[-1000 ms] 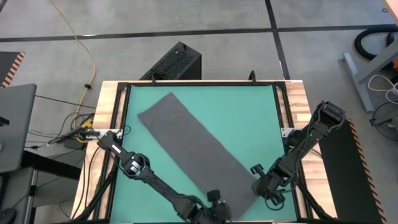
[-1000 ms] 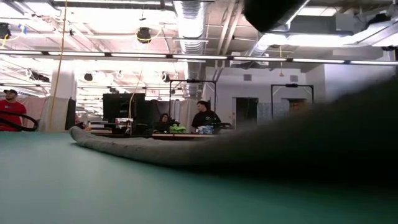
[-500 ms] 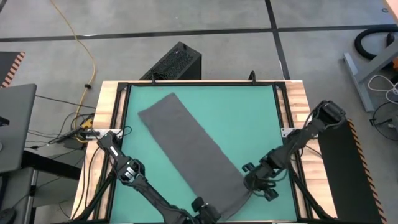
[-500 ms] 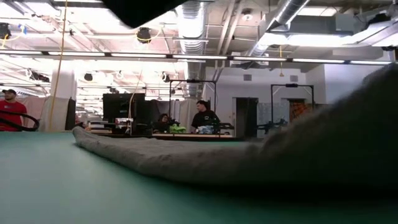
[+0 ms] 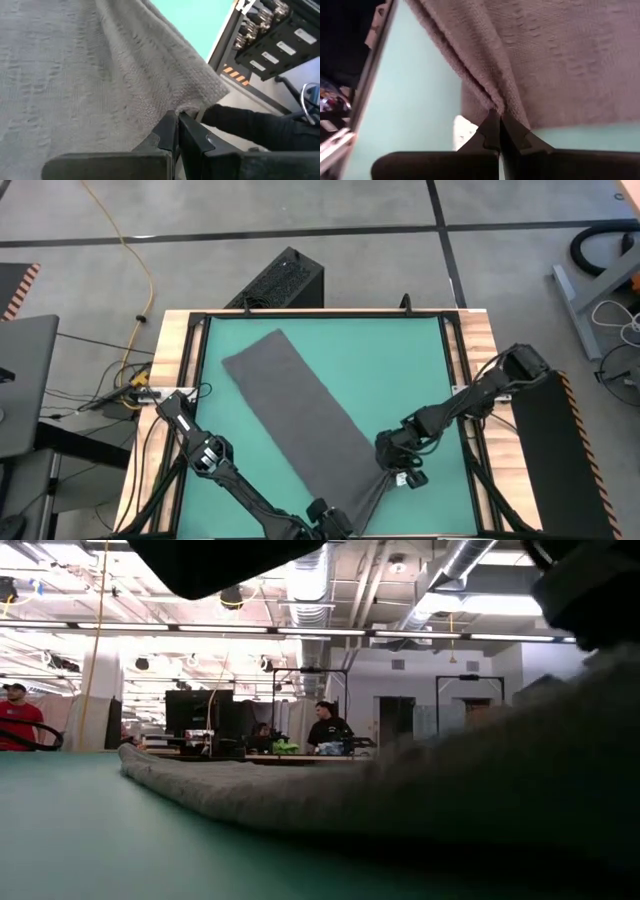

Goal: Roll towel into tight, uniform cylinder
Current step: Roll the gray towel

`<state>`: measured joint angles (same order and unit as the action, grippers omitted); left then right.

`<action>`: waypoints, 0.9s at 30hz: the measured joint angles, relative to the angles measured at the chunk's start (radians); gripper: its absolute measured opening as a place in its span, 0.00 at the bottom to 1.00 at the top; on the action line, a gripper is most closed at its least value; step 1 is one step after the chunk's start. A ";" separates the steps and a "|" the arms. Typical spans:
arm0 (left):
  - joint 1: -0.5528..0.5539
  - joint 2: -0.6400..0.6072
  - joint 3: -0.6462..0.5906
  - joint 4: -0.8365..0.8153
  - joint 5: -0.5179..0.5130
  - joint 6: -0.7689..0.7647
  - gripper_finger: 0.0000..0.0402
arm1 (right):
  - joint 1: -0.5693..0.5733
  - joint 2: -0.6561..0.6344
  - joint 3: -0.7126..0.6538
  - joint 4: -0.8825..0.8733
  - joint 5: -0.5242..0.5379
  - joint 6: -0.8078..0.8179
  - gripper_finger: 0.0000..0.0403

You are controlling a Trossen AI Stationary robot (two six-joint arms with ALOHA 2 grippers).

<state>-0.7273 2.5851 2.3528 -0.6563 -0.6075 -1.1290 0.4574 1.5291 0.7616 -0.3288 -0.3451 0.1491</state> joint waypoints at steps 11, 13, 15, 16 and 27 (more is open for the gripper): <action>-0.004 -0.041 0.002 -0.228 -0.036 -0.039 0.00 | -0.008 0.106 0.002 0.122 -0.022 -0.132 0.04; -0.006 -0.062 0.003 -0.293 -0.052 -0.060 0.00 | -0.012 0.107 0.002 0.146 0.013 -0.132 0.04; -0.006 -0.077 0.004 -0.344 -0.053 -0.075 0.00 | -0.016 0.109 0.001 0.176 0.068 -0.128 0.04; -0.006 -0.080 0.004 -0.369 -0.052 -0.083 0.00 | -0.018 0.109 0.001 0.192 0.100 -0.128 0.04; -0.052 -0.082 -0.018 -0.547 -0.076 -0.280 0.00 | -0.013 0.110 0.037 0.172 0.038 -0.089 0.04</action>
<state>-0.7788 2.5026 2.3348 -1.2033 -0.6833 -1.4089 0.4442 1.6394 0.7986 -0.1565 -0.3068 0.0596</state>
